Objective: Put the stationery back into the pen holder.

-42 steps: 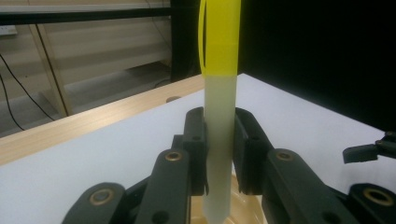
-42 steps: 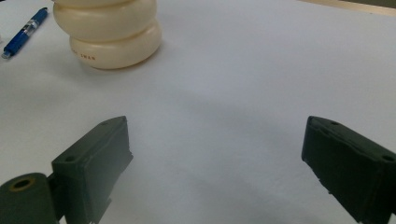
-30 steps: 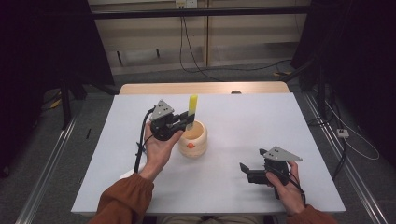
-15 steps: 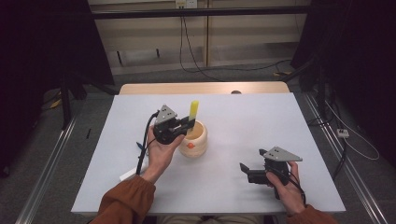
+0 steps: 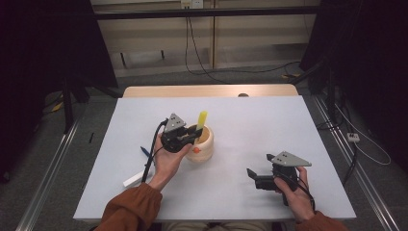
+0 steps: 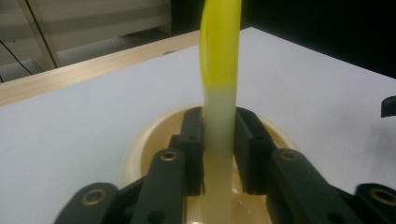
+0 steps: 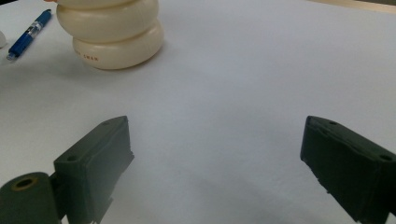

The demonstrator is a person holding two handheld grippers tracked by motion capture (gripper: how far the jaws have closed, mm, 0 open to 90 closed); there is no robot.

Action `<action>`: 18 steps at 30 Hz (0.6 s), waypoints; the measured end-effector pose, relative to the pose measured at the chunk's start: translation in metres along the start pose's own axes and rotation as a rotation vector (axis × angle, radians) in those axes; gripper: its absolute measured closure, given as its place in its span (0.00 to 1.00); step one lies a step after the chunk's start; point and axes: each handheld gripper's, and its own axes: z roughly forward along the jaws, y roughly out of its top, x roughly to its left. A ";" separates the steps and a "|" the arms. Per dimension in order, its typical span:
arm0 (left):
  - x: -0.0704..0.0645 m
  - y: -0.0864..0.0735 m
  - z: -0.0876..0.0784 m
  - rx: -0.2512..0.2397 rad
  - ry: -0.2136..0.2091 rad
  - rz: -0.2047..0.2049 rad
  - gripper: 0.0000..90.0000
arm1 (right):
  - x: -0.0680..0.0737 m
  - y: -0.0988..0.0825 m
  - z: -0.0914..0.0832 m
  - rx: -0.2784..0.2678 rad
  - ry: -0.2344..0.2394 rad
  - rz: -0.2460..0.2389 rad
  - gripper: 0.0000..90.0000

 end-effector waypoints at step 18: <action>0.015 0.015 -0.018 -0.010 0.051 -0.006 0.08 | 0.000 0.000 0.000 -0.001 0.001 0.001 0.09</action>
